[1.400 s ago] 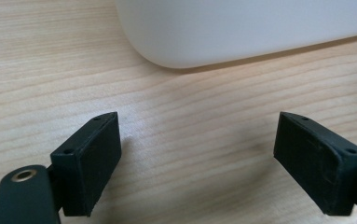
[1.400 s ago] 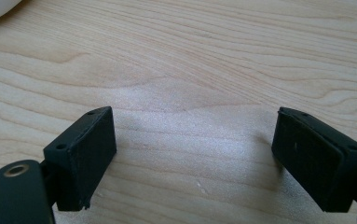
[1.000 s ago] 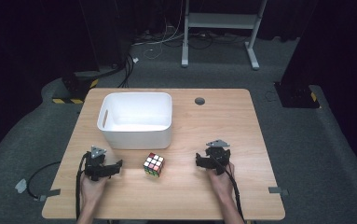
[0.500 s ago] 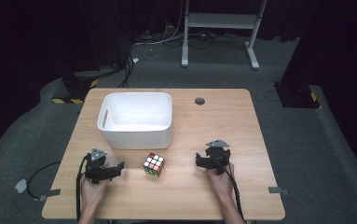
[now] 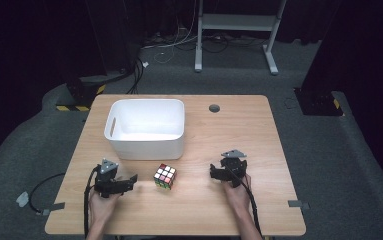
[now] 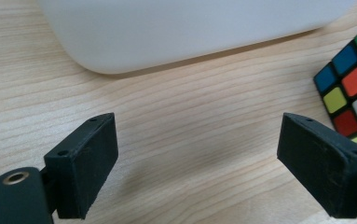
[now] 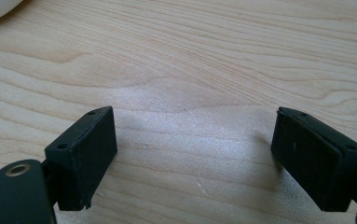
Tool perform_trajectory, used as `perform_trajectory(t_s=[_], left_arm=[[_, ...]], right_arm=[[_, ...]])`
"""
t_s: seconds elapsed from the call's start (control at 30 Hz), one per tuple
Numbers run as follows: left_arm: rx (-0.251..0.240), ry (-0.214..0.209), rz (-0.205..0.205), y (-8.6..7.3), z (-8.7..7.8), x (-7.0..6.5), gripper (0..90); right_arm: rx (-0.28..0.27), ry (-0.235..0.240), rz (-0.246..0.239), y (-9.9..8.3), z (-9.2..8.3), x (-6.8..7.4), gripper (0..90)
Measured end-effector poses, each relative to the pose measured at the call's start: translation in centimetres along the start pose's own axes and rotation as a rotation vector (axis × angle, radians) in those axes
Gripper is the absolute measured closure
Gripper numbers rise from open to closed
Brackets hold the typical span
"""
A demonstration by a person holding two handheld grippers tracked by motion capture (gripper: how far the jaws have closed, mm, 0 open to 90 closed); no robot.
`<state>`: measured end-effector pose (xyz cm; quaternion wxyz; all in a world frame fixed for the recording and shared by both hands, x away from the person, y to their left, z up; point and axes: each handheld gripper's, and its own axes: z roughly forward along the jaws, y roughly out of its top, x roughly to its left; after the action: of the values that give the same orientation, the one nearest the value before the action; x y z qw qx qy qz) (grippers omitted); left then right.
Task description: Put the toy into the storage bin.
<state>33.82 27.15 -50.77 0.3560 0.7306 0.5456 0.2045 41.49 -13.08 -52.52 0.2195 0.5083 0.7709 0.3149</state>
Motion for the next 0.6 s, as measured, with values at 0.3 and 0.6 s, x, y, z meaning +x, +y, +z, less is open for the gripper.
perform_trajectory(t_s=[0.3,0.6], left_arm=[[-0.009,-0.028,0.014,0.2,-0.2,-0.6,11.5],[-0.012,-0.053,0.035,0.4,-0.3,-1.4,10.9]], right_arm=[[0.000,0.000,0.000,0.0,0.0,0.0,14.2],[0.002,0.001,0.004,0.0,0.0,0.1,14.3]])
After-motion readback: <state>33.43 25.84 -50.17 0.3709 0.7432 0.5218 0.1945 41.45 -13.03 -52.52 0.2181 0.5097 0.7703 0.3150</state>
